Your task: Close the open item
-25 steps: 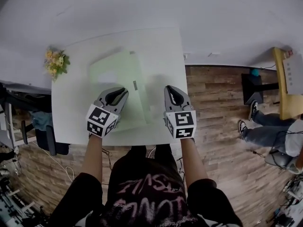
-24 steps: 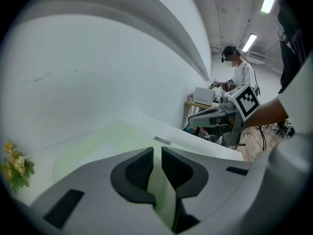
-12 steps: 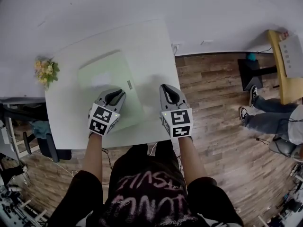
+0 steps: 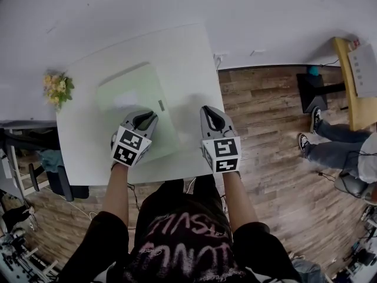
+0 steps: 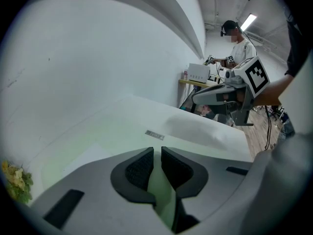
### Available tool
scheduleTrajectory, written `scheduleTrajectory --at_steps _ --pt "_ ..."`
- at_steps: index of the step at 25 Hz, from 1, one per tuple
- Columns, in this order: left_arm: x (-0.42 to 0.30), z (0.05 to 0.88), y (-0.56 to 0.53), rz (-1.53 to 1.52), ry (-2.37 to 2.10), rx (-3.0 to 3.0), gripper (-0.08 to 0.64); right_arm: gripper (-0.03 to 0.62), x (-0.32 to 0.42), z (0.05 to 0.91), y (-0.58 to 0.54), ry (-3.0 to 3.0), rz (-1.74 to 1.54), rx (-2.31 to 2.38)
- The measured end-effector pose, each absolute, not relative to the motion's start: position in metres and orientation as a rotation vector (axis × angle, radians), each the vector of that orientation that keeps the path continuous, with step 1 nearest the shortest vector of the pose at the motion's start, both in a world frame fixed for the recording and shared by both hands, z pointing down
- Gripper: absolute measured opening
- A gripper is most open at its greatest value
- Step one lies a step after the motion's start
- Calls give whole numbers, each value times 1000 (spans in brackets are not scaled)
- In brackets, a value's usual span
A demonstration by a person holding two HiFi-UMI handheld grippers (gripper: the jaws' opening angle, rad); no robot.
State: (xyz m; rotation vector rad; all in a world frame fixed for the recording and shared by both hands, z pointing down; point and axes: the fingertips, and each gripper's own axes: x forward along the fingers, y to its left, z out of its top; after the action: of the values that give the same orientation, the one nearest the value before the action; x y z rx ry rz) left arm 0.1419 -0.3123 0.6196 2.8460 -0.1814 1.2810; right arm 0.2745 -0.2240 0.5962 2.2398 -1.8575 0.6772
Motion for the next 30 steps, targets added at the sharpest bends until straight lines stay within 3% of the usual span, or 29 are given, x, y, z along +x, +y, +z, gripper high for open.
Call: scheduleTrajectory --at_steps 10,16,30 --pt "140 614 -314 1273 -201 2848 61 28 265 587 -225 -1870 655 2218" --pt "134 592 -325 1116 -332 2842 49 28 254 574 -233 -1902 607 2181" --pt "57 536 -354 832 -697 2843 15 26 204 535 -264 -2025 501 2089"
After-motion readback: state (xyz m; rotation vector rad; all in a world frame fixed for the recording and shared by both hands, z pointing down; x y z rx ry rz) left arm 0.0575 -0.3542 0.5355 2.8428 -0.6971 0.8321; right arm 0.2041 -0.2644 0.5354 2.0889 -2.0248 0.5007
